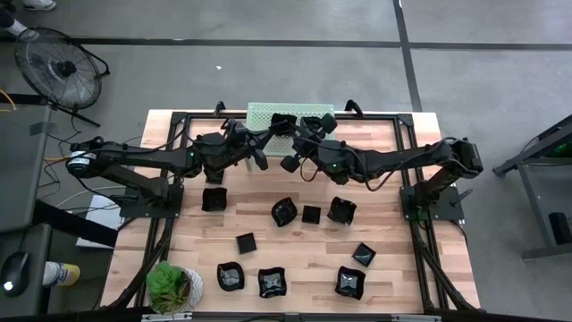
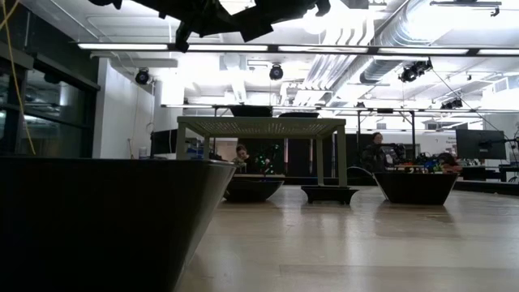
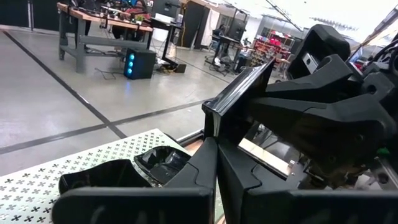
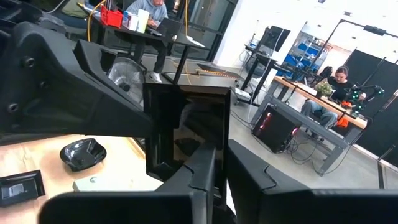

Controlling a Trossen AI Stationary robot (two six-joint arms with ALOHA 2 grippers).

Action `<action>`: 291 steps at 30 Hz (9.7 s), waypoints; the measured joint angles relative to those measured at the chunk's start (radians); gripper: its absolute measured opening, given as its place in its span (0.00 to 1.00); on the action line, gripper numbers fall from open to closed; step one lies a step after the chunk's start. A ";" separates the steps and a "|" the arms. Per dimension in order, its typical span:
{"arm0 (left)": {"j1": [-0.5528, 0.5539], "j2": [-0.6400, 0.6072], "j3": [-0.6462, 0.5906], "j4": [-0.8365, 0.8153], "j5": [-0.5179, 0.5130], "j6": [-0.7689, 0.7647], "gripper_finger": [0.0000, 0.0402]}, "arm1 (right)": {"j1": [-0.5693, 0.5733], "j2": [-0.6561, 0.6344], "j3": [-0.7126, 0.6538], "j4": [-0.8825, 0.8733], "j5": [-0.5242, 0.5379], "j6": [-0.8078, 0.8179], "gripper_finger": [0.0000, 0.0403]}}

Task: Pick & Place Mini shaped plates
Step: Put the square shaped plate on the shelf, then stack the wave square shaped plate on top of the wave square shaped plate on the shelf

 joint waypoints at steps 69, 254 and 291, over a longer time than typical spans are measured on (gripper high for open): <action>0.884 0.059 0.148 -0.813 1.247 -0.520 0.00 | 0.002 -0.280 0.000 -0.703 -0.055 0.403 0.39; 0.163 -0.292 -0.044 -0.734 0.636 -0.258 0.21 | 0.003 -0.488 -0.001 -1.568 -0.620 1.032 0.43; -0.047 -0.396 -0.165 -0.576 0.501 -0.232 0.21 | 0.278 -0.455 -0.669 -0.846 -0.761 2.109 0.37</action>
